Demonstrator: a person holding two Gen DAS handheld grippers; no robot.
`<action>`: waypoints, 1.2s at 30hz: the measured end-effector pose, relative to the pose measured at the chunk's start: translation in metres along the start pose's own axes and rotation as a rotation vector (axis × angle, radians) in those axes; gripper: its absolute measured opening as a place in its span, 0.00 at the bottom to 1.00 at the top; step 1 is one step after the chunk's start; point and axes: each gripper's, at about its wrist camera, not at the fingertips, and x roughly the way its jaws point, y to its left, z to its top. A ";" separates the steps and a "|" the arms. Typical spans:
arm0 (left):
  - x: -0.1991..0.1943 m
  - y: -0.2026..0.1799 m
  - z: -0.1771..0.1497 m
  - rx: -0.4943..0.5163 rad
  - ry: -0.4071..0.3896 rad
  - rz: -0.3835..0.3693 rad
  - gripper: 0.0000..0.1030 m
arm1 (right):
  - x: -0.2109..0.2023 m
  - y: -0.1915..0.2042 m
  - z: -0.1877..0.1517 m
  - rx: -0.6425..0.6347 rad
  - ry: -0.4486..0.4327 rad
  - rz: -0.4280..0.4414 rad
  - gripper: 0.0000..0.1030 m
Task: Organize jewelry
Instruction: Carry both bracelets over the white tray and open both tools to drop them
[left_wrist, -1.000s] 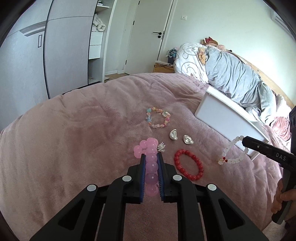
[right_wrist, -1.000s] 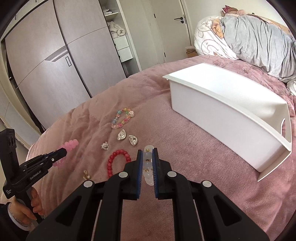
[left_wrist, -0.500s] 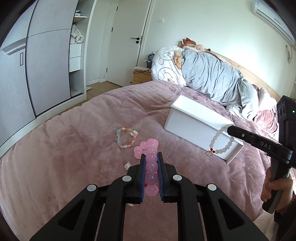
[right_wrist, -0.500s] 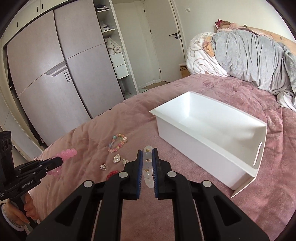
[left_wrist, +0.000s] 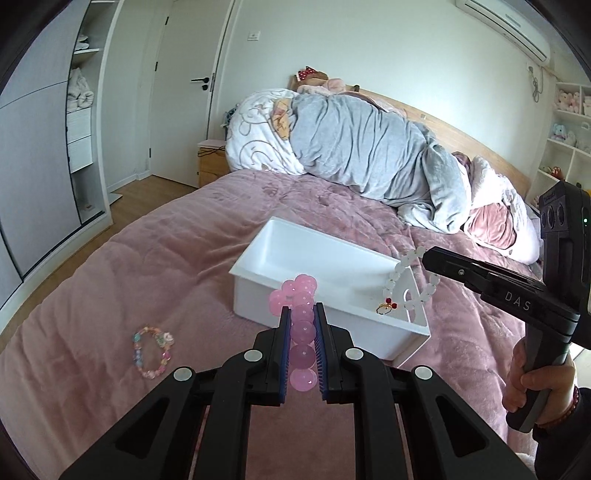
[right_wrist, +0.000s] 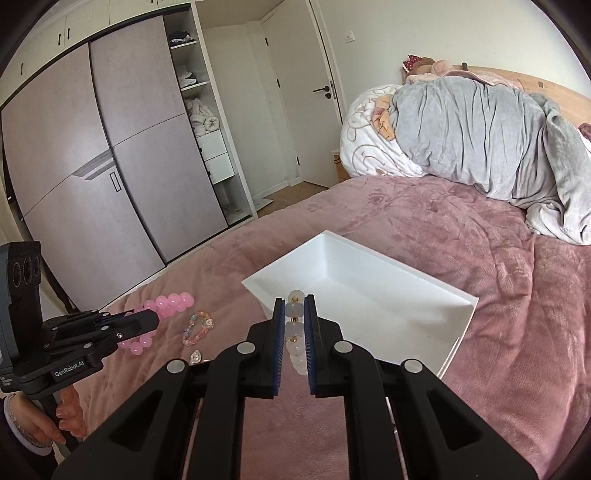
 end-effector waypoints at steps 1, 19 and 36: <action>0.008 -0.006 0.007 0.010 0.004 -0.008 0.16 | -0.001 -0.005 0.003 0.001 0.000 -0.003 0.10; 0.105 -0.066 0.094 0.095 0.129 0.007 0.16 | 0.015 -0.083 0.040 0.029 0.048 -0.095 0.10; 0.247 -0.060 0.072 0.154 0.326 0.159 0.17 | 0.097 -0.142 0.037 0.144 0.297 -0.106 0.10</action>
